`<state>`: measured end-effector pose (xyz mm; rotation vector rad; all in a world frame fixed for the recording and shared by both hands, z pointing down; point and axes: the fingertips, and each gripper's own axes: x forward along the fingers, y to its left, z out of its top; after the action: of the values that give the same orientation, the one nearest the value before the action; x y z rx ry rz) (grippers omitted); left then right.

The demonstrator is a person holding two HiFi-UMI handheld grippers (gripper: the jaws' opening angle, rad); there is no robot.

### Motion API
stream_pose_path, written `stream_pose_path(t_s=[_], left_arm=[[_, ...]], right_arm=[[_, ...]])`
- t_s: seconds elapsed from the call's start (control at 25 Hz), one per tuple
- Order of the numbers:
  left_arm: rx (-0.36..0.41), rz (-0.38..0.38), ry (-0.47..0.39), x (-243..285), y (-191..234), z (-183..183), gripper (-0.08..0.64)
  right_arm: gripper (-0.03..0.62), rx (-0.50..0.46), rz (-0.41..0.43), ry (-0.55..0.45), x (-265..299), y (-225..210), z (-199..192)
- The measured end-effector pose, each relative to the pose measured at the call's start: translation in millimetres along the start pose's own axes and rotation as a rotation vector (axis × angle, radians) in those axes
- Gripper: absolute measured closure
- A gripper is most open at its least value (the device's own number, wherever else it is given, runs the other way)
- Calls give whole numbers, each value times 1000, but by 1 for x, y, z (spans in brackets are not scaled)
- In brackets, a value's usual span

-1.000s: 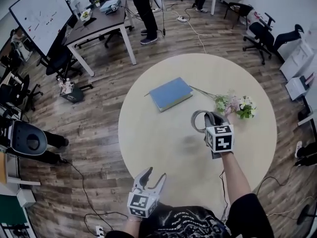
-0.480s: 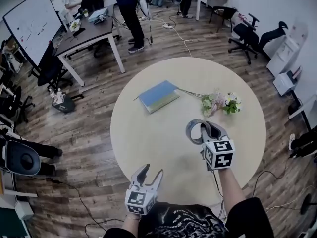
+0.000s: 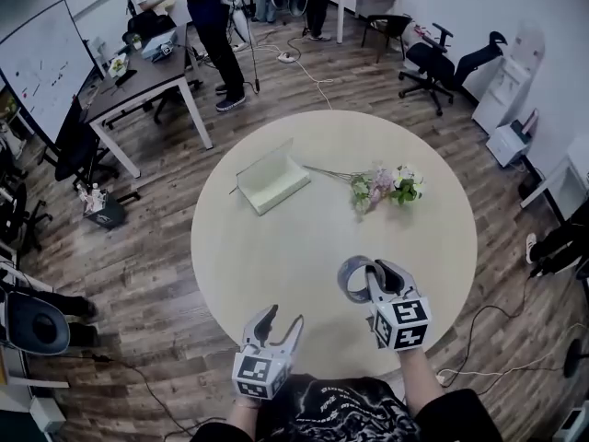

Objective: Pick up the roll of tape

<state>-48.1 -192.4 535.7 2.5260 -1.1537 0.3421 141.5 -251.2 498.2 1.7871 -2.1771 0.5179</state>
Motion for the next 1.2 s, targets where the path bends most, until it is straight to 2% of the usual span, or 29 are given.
stream_pose_path(t_s=[0.16, 0.52, 0.76, 0.92, 1.04, 1.2], left_arm=[[20, -35, 1, 2, -12, 0, 310], [25, -80, 19, -4, -28, -10, 310], [28, -85, 10, -7, -27, -6, 314], [23, -87, -4, -8, -30, -4, 398], [14, -113, -9, -10, -34, -3, 526], [-12, -164, -20, -10, -40, 0, 538]], right_arm=[[518, 58, -23, -25, -27, 1, -23], [518, 88, -72, -6, -65, 15, -74], [518, 53, -72, -13, -64, 20, -68], [519, 38, -58, -23, -63, 27, -65], [519, 28, -51, -24, -64, 32, -64], [520, 18, -43, -31, -62, 33, -62]])
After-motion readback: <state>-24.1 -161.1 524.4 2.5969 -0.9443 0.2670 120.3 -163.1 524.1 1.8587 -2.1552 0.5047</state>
